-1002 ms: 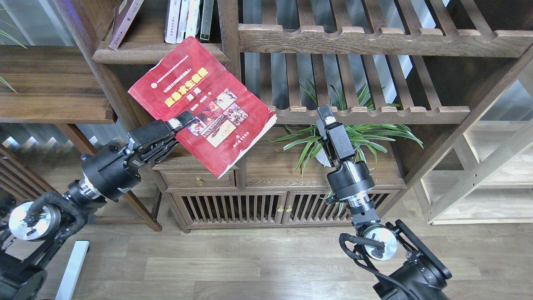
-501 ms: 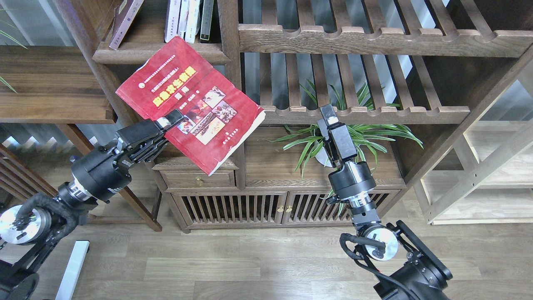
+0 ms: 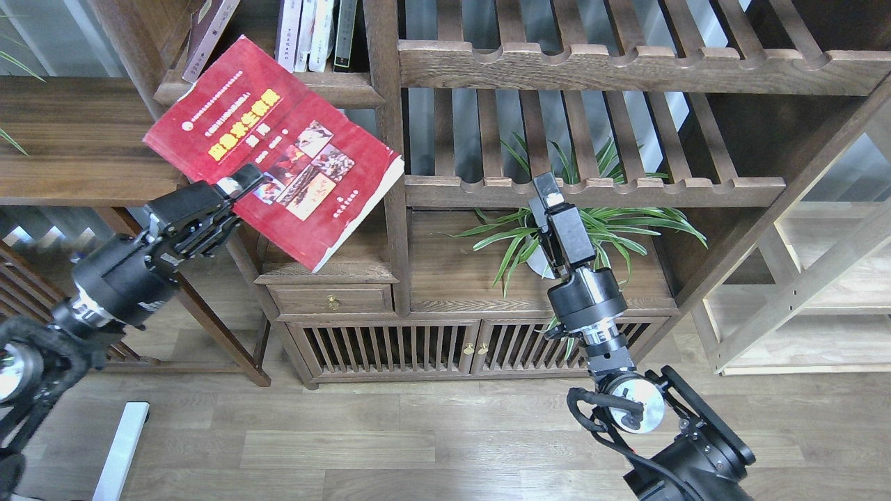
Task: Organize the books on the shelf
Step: 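Lift the red book up toward the upper shelf with the left gripper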
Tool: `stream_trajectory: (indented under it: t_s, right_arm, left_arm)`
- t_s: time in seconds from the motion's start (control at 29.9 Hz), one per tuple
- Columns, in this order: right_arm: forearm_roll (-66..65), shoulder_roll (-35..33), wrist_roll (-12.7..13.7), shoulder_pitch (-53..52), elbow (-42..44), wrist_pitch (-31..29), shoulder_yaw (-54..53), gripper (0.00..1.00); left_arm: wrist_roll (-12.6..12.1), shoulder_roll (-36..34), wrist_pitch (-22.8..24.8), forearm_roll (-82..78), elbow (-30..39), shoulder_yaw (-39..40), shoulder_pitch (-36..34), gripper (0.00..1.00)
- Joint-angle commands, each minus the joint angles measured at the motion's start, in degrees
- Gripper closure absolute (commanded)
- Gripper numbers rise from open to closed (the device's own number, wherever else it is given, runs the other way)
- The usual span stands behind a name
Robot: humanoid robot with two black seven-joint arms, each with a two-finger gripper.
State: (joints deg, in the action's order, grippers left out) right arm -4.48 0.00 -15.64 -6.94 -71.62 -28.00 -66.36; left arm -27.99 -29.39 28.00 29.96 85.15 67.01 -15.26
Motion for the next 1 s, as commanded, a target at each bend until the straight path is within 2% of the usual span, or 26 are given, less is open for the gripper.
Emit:
stream_trajectory:
  t_s: [0.0, 0.27, 0.43, 0.57, 0.84, 0.97]
  right_arm:
    - [0.0, 0.0, -0.01, 0.0, 0.42, 0.0, 0.0, 0.0]
    - [0.0, 0.0, -0.01, -0.26, 0.6, 0.0, 0.09, 0.0]
    - [0.0, 0.0, -0.01, -0.44, 0.6, 0.0, 0.0, 0.0]
    - [0.0, 0.0, -0.01, -0.44, 0.69, 0.0, 0.0, 0.0]
    - [0.0, 0.0, -0.01, -0.44, 0.69, 0.0, 0.0, 0.0]
    - [0.0, 0.0, -0.01, -0.44, 0.69, 0.0, 0.0, 0.0]
  left_arm:
    - [-0.01, -2.51, 0.0, -2.18, -0.07, 0.66, 0.06, 0.9]
    - [-0.01, -3.57, 0.0, -2.71, -0.25, 5.06, -0.03, 0.89]
    - [-0.01, -8.83, 0.0, -3.85, -0.16, 5.32, -0.38, 0.9]
    - [-0.01, -12.53, 0.0, -9.73, -0.77, 6.2, -1.17, 0.9]
    - [-0.01, -13.85, 0.0, -20.28, -2.62, 12.0, -2.84, 0.88]
    - [-0.01, -15.96, 0.0, -23.27, -2.71, 12.09, -4.68, 0.87]
